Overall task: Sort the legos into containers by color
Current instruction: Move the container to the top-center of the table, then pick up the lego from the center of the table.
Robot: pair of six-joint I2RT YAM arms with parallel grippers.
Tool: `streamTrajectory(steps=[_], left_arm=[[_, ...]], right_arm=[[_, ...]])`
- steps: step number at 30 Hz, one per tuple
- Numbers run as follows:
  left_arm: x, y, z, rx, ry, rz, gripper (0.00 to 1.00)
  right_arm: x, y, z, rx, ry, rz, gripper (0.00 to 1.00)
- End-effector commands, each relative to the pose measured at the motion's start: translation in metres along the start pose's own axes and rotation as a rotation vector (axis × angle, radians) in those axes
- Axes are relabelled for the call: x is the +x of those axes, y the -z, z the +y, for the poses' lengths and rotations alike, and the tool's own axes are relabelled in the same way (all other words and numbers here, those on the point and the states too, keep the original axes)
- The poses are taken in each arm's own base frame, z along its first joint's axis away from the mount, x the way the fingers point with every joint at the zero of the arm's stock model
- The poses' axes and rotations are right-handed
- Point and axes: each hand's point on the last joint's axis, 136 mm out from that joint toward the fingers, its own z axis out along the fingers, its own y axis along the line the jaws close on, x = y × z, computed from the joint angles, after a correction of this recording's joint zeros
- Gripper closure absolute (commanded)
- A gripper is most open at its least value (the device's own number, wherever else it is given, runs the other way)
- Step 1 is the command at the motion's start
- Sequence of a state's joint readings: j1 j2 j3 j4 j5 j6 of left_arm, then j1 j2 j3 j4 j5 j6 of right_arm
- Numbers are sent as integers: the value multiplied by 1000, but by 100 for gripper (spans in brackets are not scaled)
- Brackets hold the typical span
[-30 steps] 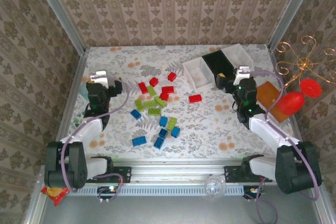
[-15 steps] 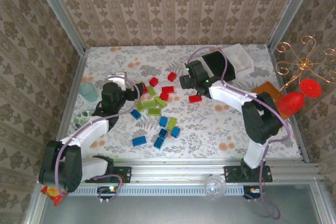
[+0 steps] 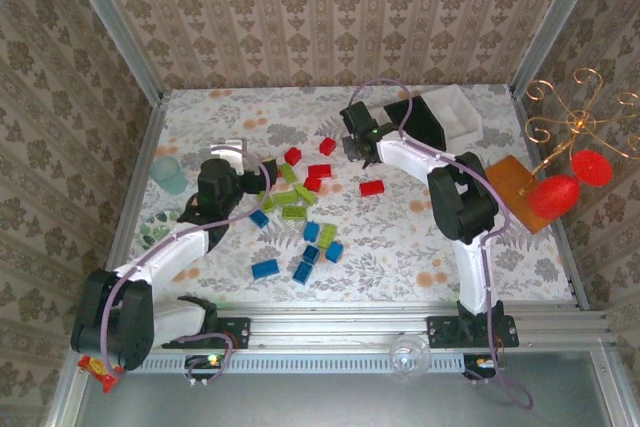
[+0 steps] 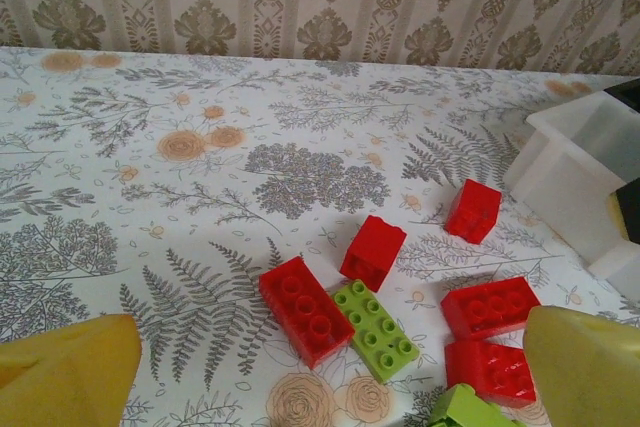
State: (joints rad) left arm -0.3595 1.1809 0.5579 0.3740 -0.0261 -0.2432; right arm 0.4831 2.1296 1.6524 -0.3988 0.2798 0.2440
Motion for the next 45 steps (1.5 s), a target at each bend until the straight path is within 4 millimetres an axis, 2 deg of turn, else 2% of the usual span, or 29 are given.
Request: streamTrajectory(steps=[1,6,13,17,20,24,26,29,31,34,37,39,43,45], left_arm=[[-2,6,2,-19,-15,-7,0],[-2,7,6,-45,-26,-16,0],[0,7,6,-41,-27,-16,0],[0,9,7,-48,-30,-16,0],[2,8,7,-46,-26,-12,0],[4,5,8,-53,-9,18,0],[8,3,9,-63,13,40,0],[12,-1,4,-36,61,67,0],[17,-4,-4,-2,83,88,0],[22,-8,-17,46,80,86,1],[26,-13,-37,127,61,77,1],[29,-16,-48,174,56,95,1],[32,-21,-54,192,53,115,0],[34,-21,-67,220,42,124,0]], right_arm=[[-3,-3,13,0,-75,22,81],[-22,-9,36,-12,-136,-10,81],[-50,-17,79,-103,-191,-54,81],[-59,-14,95,-159,-198,-54,76],[-71,7,95,-188,-187,-81,65],[-76,59,75,-192,-148,-143,54],[-66,81,58,-190,-141,-170,48],[-20,95,28,-142,-96,-131,37],[22,93,3,-97,-83,-62,28],[63,86,-8,-100,-69,22,15],[84,75,-12,-67,-14,97,4],[95,65,-17,-57,5,134,2],[107,42,-12,-88,20,209,2],[112,32,-11,-82,34,239,2]])
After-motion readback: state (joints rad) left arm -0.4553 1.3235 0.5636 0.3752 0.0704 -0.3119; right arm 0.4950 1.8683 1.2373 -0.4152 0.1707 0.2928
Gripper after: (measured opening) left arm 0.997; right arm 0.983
